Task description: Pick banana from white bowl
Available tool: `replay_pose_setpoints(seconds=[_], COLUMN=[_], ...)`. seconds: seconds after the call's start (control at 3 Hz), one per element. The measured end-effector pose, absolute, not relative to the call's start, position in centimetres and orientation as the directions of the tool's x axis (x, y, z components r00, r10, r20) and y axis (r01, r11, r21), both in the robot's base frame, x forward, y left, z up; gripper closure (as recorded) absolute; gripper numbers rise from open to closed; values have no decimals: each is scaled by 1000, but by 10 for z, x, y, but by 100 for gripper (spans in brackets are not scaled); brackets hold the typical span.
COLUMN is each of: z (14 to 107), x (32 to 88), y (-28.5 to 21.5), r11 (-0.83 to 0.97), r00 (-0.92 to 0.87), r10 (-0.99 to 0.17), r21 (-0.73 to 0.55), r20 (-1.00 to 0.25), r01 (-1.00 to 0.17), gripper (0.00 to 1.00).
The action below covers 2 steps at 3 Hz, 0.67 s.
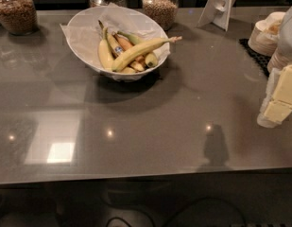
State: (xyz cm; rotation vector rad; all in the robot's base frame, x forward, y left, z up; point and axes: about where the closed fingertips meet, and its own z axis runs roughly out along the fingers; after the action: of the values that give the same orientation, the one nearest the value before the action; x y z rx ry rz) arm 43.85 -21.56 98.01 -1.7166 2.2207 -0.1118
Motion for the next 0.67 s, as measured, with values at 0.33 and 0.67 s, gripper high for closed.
replay_pose_setpoints(seconds=[0.33, 0.67], z=[983, 986], x=[440, 458], y=[-214, -199], r11=[267, 231], r00=[-210, -132], r10=[-953, -947], r21=[-276, -333], r20=[-220, -294], r01=[-923, -914], gripper=[0, 0])
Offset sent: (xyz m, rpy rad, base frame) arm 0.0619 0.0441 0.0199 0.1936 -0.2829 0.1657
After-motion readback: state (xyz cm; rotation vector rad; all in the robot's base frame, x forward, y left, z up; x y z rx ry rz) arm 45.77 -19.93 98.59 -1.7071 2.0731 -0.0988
